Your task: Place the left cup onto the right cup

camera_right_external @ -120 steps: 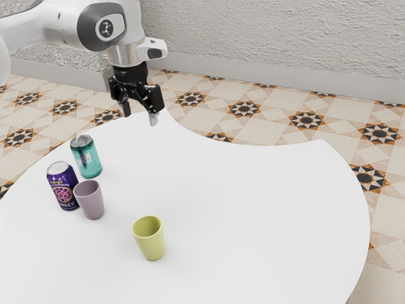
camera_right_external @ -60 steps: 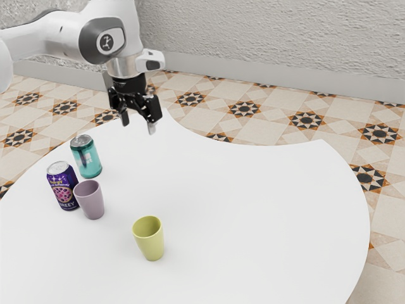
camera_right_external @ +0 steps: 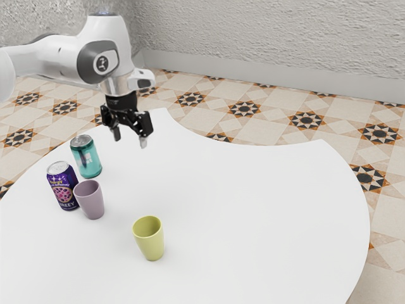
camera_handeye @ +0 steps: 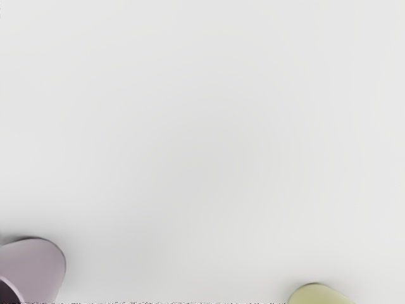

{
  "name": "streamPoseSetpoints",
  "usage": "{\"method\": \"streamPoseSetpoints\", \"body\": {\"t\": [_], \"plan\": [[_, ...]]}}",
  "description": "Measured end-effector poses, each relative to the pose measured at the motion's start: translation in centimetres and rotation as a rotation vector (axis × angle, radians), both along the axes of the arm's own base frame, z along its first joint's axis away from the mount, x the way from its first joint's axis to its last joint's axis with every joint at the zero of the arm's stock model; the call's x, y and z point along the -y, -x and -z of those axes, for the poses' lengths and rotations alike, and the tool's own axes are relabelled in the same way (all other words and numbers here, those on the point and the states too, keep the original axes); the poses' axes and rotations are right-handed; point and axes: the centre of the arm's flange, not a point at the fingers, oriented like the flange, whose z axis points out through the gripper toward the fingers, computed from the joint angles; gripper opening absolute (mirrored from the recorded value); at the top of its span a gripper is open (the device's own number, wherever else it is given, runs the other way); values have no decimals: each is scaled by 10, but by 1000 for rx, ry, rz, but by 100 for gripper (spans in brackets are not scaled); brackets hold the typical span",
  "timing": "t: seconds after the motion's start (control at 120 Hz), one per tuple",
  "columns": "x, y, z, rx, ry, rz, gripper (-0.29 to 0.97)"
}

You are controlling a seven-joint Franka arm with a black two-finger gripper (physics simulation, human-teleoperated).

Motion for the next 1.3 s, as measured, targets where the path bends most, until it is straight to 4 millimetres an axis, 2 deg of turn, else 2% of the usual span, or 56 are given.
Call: {"method": "streamPoseSetpoints", "body": {"t": [0.133,0.575,1.0,1.3], "plan": [[-8,2,10,-5,0,-14,66],[-45,20,68,-43,1,-80,60],[-82,24,101,-45,2,-130,57],[-110,39,132,-70,6,-165,55]]}}
